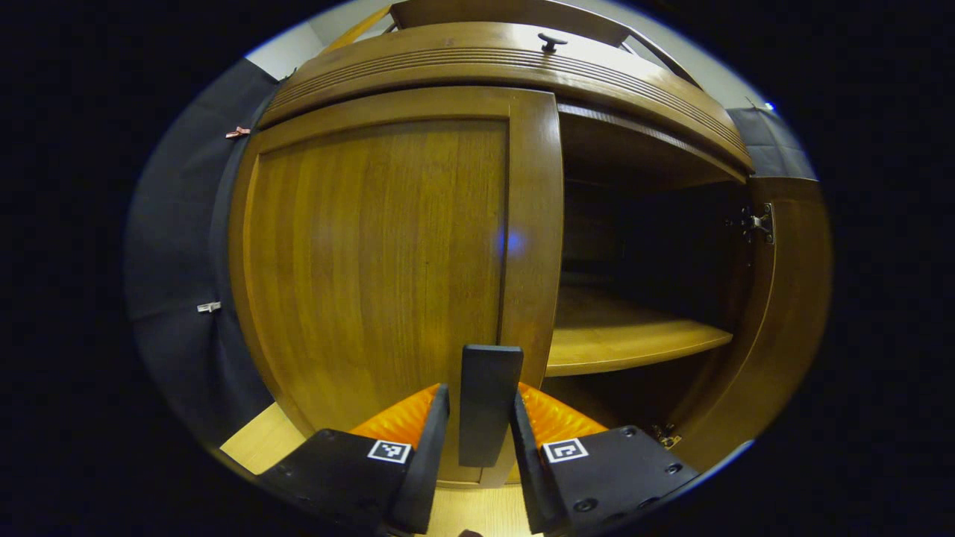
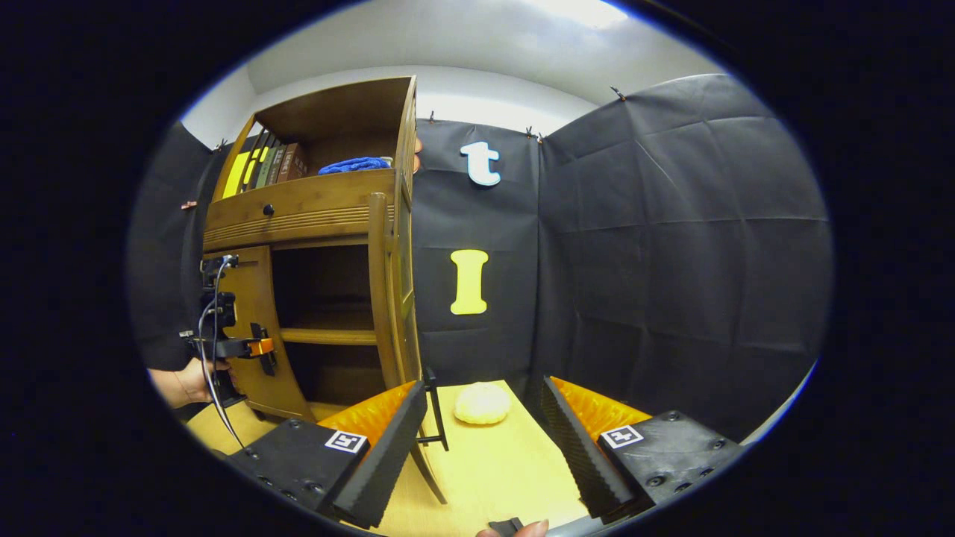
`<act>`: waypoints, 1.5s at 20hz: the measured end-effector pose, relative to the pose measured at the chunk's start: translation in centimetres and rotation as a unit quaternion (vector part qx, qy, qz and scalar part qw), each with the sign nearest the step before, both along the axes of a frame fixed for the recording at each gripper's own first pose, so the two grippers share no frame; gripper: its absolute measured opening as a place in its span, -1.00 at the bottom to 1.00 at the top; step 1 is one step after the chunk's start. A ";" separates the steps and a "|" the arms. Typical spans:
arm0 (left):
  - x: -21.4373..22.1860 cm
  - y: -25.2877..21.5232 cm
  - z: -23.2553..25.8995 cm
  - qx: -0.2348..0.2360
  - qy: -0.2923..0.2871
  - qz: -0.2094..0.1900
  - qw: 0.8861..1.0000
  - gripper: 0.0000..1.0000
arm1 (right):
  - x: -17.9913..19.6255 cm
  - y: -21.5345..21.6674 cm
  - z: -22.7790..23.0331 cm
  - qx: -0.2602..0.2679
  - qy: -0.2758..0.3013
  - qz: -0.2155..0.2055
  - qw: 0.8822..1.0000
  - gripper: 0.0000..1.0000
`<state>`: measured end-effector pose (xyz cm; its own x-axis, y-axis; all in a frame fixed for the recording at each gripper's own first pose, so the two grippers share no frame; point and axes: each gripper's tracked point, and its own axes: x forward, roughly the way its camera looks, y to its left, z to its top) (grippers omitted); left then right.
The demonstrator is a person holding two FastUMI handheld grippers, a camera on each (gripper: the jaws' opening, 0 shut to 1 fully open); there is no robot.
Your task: Open the right door of the double-door shoe cabinet with the right hand, and open the left door with the left hand.
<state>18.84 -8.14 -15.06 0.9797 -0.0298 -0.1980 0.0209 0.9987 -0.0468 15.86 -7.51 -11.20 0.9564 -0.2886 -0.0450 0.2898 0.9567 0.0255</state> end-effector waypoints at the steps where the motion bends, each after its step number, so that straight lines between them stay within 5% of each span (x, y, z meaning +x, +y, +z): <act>1: -0.2 -0.1 0.1 0.003 -0.001 0.002 1.000 -0.05 | -0.1 0.0 -0.2 0.000 0.002 -0.001 1.000 0.95; 2: -0.1 0.0 0.0 0.008 0.000 0.003 1.000 -0.24 | -0.3 0.2 -0.3 -0.001 0.003 0.000 1.000 0.95; 6: -0.6 0.0 -0.2 0.006 0.007 0.000 1.000 -0.34 | 0.0 0.5 0.2 -0.018 -0.003 0.008 1.000 0.95; 20: -11.6 4.0 0.4 0.003 0.000 -0.025 1.000 -0.36 | 1.9 5.5 0.4 -0.052 -0.010 0.125 0.991 0.96; 30: -18.4 10.6 0.6 -0.007 -0.016 -0.012 1.000 -0.44 | 2.8 7.8 -0.1 -0.048 -0.006 0.160 0.986 0.96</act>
